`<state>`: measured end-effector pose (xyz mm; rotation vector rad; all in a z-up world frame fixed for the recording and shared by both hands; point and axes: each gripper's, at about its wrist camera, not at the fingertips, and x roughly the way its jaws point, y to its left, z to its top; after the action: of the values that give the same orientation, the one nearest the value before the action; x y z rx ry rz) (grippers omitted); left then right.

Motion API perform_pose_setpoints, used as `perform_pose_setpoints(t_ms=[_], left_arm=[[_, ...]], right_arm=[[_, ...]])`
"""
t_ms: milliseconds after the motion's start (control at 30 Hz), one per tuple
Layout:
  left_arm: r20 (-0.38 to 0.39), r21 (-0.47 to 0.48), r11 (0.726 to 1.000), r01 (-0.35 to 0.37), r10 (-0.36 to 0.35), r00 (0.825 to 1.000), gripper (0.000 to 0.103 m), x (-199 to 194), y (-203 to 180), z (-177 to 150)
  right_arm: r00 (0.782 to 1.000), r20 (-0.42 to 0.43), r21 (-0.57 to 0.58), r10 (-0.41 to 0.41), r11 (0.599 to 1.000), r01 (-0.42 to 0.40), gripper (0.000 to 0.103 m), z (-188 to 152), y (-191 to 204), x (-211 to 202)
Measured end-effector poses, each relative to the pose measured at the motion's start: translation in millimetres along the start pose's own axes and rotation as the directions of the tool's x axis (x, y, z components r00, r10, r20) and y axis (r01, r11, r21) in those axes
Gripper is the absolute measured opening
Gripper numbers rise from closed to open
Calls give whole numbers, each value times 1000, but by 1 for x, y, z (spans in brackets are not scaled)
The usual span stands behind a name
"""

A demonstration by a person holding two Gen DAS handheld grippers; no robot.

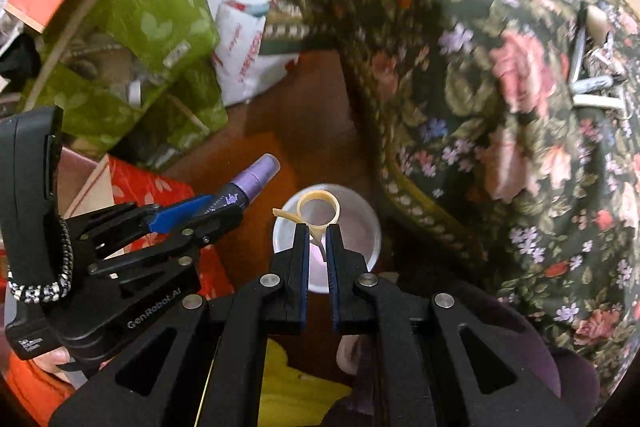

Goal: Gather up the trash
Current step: 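Carry the purple marker with the left tool over the white bowl, then open the left tool to drop the purple marker into the bowl, then move the left tool back over the items on the bed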

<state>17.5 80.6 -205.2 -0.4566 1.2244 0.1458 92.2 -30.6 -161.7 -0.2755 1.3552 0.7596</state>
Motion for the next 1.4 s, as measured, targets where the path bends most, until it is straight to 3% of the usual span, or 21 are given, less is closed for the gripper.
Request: perform_pose_setpoints(t_ms=[267,400,667,967,1133,1400], left_arm=[[-45,-6,1000,14,-14,999,25,16,0,2],[-65,-11,1000,-2,1,998,25,20,1,6],[-18,17,999,-35,36,999,25,3,-6,7],[79,46,998,-35,32,996,26,-36,-26,18],[148,76,997,-30,18,989,26,-60,-47,31],[246,152,988,-12,-26,969,28,-85,-96,61]], right_arm=[[999,-45,-1,12,1000,-12,10,4,-1,11],[998,-51,24,27,999,-26,32,6,-5,12],[1000,-6,18,21,1000,-21,33,6,-6,-2],[993,117,6,-34,999,33,33,2,-14,-42],[972,222,32,-74,997,68,33,5,-29,-78],[921,357,105,-157,986,127,33,8,-68,-132]])
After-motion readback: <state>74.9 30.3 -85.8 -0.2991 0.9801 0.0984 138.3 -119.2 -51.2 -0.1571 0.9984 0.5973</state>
